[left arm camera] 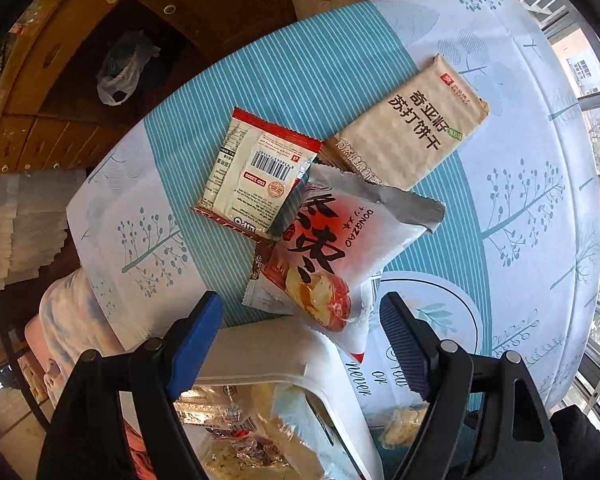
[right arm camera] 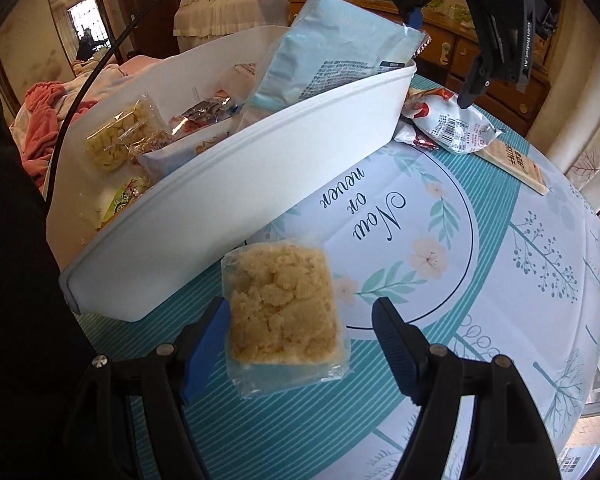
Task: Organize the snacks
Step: 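Grasp the red-white DONGZAO bag with the left tool while the right tool grasps the rice-crisp square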
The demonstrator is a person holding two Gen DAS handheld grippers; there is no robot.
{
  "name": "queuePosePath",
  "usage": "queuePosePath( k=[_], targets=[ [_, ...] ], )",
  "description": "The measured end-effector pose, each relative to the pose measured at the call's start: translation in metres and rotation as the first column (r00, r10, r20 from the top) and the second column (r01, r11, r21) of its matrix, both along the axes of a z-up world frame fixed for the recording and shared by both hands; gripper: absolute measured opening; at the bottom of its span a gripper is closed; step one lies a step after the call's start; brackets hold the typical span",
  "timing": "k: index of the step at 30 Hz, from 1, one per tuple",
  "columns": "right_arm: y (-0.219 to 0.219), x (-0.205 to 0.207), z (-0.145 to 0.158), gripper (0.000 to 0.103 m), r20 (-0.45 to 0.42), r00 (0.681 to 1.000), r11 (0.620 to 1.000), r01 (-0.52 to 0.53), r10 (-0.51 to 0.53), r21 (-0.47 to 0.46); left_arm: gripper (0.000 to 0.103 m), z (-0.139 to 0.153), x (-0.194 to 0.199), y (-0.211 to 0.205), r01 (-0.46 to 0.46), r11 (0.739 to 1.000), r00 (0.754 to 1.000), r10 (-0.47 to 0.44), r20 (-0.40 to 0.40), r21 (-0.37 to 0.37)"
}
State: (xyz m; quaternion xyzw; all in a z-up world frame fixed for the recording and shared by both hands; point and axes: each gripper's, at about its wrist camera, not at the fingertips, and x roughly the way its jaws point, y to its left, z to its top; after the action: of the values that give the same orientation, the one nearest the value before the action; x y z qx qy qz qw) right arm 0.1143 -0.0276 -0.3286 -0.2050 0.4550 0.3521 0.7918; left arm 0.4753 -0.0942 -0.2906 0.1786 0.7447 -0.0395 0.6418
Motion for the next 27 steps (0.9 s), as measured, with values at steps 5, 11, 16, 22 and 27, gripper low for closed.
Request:
queuePosePath(
  k=[5,11,16,22,27],
  targets=[
    [0.004,0.003,-0.004,0.074,-0.020,1.000,1.000,-0.008,0.008,0.003,0.080,-0.021,0.004,0.002,-0.014,1.000,0.999,0.014,-0.030,-0.003],
    [0.005,0.005,-0.008,0.068,-0.043,0.999,1.000,-0.016,0.016,0.013,0.079,-0.039,0.011,0.007,-0.043,0.999,0.998,0.042,-0.048,-0.022],
    [0.007,0.005,-0.009,0.061,-0.078,0.997,1.000,-0.006,0.007,0.008,0.064,-0.047,0.013,0.010,-0.084,0.994,0.994,0.078,-0.077,-0.074],
    [0.002,0.009,-0.009,0.060,-0.114,0.993,0.999,0.035,-0.033,0.013,0.056,-0.043,0.010,0.011,-0.106,0.990,0.993,0.100,-0.063,-0.095],
    [-0.004,0.012,-0.008,0.060,-0.144,0.986,0.996,0.087,-0.086,0.004,0.047,-0.031,0.000,0.024,-0.152,0.982,0.988,0.147,-0.053,-0.108]
  ],
)
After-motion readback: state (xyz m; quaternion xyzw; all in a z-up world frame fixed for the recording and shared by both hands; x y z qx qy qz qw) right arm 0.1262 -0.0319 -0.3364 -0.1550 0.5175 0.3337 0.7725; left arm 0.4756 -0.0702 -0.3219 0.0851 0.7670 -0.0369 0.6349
